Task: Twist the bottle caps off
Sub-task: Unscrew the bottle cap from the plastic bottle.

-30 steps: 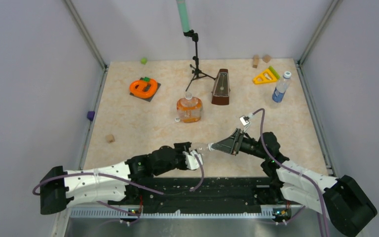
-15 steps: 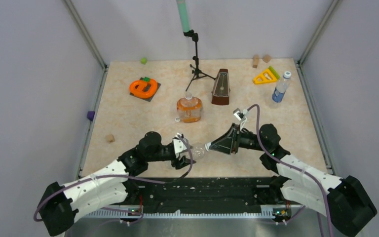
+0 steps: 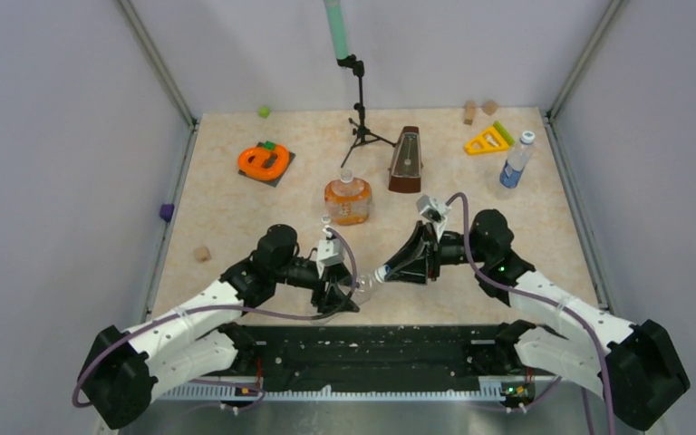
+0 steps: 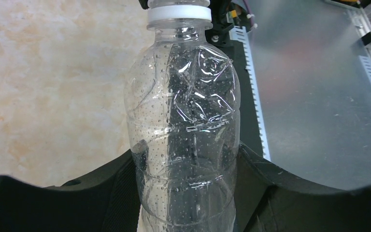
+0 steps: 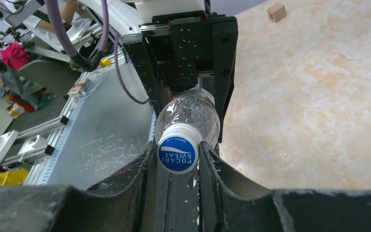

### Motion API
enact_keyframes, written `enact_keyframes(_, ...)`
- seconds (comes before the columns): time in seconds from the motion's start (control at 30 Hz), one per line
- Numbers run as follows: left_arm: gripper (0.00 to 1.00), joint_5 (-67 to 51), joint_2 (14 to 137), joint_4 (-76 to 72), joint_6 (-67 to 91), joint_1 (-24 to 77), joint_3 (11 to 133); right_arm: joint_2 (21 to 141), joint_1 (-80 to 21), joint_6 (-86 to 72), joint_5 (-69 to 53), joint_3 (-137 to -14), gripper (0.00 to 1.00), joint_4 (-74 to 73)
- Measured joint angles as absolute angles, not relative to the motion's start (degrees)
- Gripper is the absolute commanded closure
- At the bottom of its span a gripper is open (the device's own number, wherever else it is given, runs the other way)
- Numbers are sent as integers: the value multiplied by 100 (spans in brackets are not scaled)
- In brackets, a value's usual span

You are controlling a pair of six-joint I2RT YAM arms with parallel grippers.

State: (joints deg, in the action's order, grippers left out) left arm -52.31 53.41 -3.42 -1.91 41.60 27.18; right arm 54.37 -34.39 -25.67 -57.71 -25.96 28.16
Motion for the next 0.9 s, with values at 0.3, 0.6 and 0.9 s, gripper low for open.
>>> enact_keyframes(0.3, 100, -5935, 5557, -167, -10, 3966, 2818, 5889, -3450, -2237, -6447, -2928, 97, 2683)
enact_keyframes(0.6, 100, -5605, 5557, 270, -469, 3935, 3011, 5857, -3472, -2036, -6167, -3092, 57, 2309)
enact_keyframes(0.9, 100, -4257, 5074, -244, -1363, 3979, 2853, 5634, -3577, -2703, -4648, -2860, 28, 1953)
